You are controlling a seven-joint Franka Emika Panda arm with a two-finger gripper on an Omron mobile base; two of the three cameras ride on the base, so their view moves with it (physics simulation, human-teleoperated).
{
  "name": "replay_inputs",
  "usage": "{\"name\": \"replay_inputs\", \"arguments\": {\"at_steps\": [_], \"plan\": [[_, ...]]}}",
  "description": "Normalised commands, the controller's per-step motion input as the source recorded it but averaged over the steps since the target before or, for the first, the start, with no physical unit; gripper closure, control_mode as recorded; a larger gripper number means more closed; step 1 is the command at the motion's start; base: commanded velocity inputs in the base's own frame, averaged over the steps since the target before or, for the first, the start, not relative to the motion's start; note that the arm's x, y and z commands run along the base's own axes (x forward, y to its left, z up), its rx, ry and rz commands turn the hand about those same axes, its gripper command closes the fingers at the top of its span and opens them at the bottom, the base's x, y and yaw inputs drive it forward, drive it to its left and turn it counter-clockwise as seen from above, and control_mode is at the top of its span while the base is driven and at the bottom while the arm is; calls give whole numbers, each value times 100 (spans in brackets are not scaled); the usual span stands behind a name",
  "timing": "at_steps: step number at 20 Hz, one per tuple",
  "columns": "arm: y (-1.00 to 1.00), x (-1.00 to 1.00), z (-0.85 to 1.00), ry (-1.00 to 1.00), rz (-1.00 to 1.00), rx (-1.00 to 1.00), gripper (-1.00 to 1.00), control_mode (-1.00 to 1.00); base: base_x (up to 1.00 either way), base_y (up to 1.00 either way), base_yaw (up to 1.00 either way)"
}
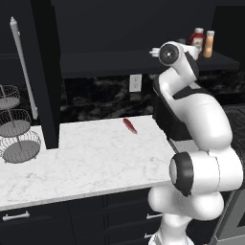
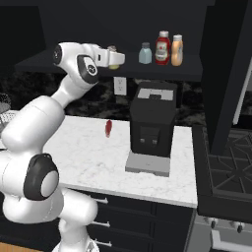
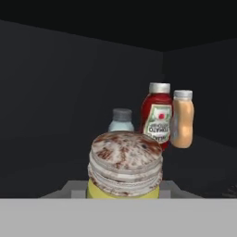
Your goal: Put the shaker and condiment bottle from the counter next to their counterparts in the cabinet.
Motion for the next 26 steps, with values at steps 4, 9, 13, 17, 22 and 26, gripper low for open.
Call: {"name": "replay_inputs", "arguments": {"at_steps": [4, 9, 13, 17, 22, 26], "plan": [[-5, 64, -25, 0, 0, 0, 100, -100, 0, 0, 0], [-9, 59, -15, 0, 0, 0, 100, -100, 0, 0, 0], [-14, 48, -14, 0, 0, 0, 100, -100, 0, 0, 0], [-10, 48, -4, 2, 0, 0, 100, -100, 0, 0, 0], [-13, 31, -1, 0, 0, 0, 100, -100, 0, 0, 0], [-16, 34, -6, 0, 0, 0, 100, -100, 0, 0, 0]]}}
